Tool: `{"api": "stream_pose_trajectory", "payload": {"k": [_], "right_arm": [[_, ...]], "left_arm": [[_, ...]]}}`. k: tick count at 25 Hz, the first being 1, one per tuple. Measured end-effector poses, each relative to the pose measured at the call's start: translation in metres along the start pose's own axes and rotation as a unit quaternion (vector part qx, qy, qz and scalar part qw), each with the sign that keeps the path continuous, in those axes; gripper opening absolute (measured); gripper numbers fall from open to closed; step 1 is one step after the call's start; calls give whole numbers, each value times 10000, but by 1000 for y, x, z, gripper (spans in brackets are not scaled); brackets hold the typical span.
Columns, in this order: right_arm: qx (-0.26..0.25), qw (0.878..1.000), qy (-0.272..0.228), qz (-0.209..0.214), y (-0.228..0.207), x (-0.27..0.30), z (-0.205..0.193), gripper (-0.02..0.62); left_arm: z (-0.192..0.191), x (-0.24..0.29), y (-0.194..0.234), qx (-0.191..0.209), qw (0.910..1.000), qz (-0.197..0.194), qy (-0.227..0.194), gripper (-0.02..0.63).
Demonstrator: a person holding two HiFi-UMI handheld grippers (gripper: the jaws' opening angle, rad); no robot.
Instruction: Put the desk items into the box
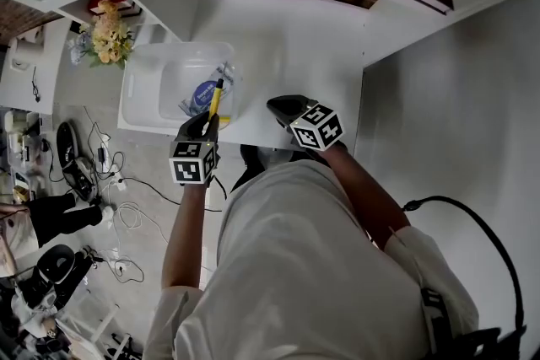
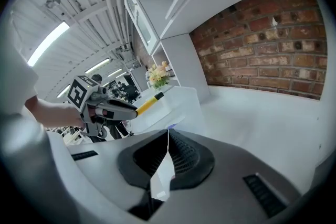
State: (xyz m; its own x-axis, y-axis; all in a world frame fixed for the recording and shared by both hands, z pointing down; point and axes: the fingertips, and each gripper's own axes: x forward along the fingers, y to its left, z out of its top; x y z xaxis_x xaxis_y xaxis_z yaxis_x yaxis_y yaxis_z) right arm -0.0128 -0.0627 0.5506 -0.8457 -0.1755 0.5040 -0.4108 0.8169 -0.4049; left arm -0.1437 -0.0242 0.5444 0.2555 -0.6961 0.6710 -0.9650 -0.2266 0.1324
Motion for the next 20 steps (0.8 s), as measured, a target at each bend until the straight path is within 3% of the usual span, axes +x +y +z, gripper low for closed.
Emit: {"api": "stream_pose_trajectory", "payload": {"k": [12,20], "right_arm": [[-194,9996,-204,-40,29,29,31,3],[-21,9992,-222,-328,32,41,27,3]], "left_arm": [[-14,-12,62,618,9966,-77,534,72],[-9,1,97,1560,9808,-558,1030,72]]}}
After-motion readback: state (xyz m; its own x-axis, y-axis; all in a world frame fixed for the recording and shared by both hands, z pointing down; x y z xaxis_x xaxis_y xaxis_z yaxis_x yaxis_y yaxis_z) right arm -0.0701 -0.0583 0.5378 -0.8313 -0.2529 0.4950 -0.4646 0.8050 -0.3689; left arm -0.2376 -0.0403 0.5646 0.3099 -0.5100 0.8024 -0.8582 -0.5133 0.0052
